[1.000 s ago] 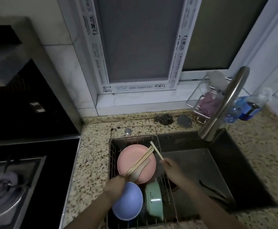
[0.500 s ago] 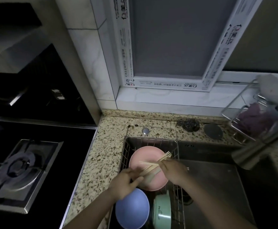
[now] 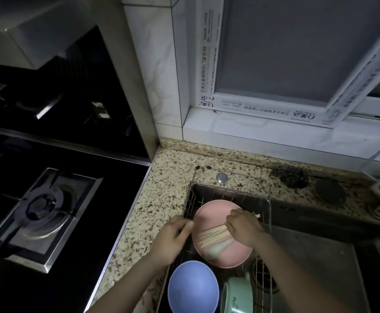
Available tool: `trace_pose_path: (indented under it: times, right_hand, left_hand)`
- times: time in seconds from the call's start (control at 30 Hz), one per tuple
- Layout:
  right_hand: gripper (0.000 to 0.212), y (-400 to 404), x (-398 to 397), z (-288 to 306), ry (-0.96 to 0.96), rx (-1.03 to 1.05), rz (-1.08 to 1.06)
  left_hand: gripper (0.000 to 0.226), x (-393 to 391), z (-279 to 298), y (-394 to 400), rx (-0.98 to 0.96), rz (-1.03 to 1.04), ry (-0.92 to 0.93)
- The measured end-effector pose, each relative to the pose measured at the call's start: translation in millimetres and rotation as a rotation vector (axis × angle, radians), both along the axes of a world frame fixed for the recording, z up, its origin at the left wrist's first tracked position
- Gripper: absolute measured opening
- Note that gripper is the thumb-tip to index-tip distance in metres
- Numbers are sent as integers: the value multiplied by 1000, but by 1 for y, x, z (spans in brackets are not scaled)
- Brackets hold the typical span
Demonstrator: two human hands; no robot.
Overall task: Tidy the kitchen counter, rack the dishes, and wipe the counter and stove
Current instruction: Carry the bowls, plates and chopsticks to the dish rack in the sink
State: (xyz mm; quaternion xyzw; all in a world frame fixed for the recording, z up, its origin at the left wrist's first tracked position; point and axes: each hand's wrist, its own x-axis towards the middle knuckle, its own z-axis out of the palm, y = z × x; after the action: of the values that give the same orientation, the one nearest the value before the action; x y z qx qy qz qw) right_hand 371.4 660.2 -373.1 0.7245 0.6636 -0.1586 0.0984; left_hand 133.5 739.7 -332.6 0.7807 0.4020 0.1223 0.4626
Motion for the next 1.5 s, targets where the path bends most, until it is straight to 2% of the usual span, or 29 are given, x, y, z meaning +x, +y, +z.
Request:
trace_pose_path:
  times: [0.2, 0.33, 0.4, 0.47, 0.53, 0.6, 0.67, 0.8, 1.0, 1.13, 1.23, 1.33, 1.5]
  right_hand:
    - [35, 12, 4, -9, 16, 5, 65]
    - [26, 11, -2, -11, 95, 86, -14]
    - [20, 13, -7, -7, 201, 157, -87]
    - [14, 17, -16, 2, 332, 222, -168]
    - [13, 20, -27, 11, 459, 269, -306]
    - [17, 25, -35, 22, 627, 296, -531]
    - [22, 36, -47, 37, 789, 364, -661]
    - [27, 67, -85, 83, 952, 477, -659]
    - [31, 108, -183, 146, 1050, 550, -605]
    - [33, 127, -272, 179, 1047, 606, -523]
    - [35, 149, -353, 193, 1101, 601, -484]
    - [33, 176, -454, 204, 1208, 555, -408]
    - [31, 207, -583, 217, 1296, 434, -296]
  left_hand:
    - [27, -1, 1, -1, 24, 40, -37]
    - [22, 2, 5, -1, -3, 123, -72]
    - [23, 3, 12, 0, -55, 166, -122]
    - [37, 3, 24, 0, -150, 237, -185]
    - [50, 1, 36, 2, -405, 418, -271]
    - [55, -3, 46, 8, -636, 539, -328]
    - [60, -14, 60, 17, -681, 523, -291]
    - [58, -56, 89, 44, -667, 583, -323]
    - [62, -155, 126, 69, -655, 702, -487]
    - [65, -245, 149, 78, -683, 708, -647]
    - [64, -331, 163, 82, -624, 749, -728]
    - [63, -437, 172, 86, -577, 862, -822]
    - [59, -566, 183, 86, -508, 1025, -831]
